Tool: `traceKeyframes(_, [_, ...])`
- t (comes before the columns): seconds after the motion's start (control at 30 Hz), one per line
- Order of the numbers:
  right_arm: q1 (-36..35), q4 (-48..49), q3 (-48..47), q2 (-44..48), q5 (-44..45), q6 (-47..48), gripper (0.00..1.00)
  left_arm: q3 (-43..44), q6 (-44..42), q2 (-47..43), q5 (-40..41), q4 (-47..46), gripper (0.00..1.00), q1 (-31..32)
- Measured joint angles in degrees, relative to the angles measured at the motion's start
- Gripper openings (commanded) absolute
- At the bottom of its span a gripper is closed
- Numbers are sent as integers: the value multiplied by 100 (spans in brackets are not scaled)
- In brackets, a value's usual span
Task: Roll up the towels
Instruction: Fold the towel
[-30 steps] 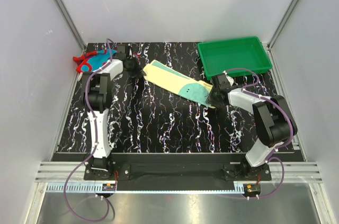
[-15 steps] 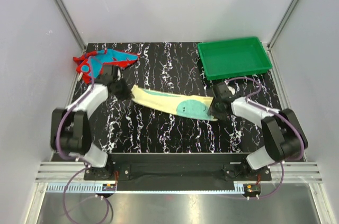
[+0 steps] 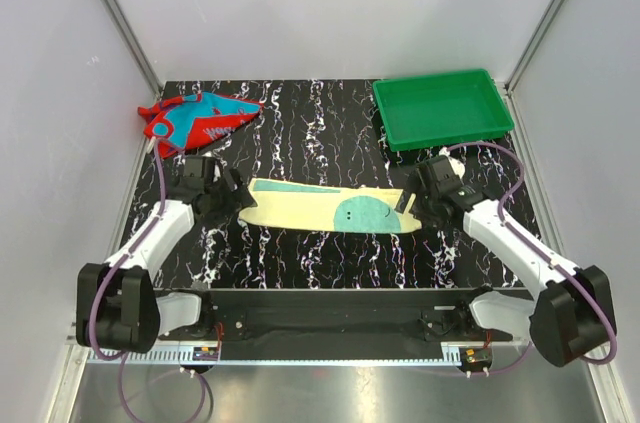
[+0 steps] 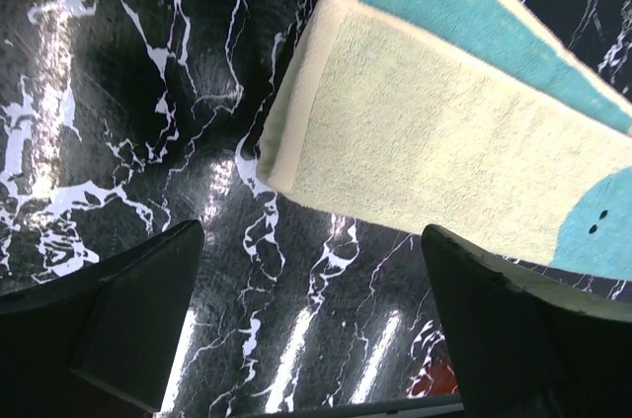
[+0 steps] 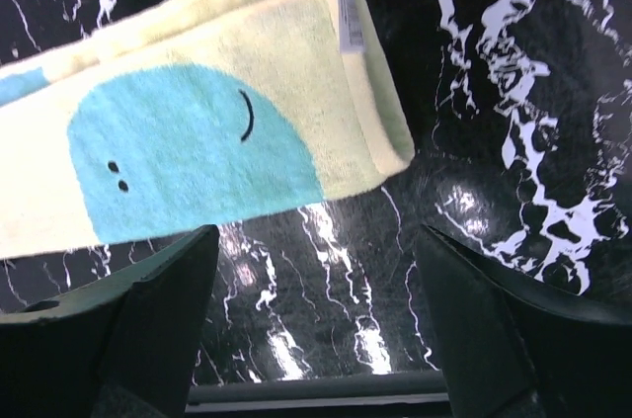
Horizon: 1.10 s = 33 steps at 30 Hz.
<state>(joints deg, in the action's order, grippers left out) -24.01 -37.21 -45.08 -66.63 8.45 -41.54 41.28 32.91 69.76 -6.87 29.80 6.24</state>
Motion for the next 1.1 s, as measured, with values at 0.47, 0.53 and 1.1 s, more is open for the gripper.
traceKeyframes(0.47, [160,125,-935,-1849,457,411,63,-15,17,942,175,-739,86,0])
traceKeyframes(0.53, [289,177,-938,-1934,455,466,62,-2,15,1051,173,-817,81,0])
traceKeyframes(1.1, [756,726,-949,-2704,229,822,39,125,-35,1478,-31,-1532,40,0])
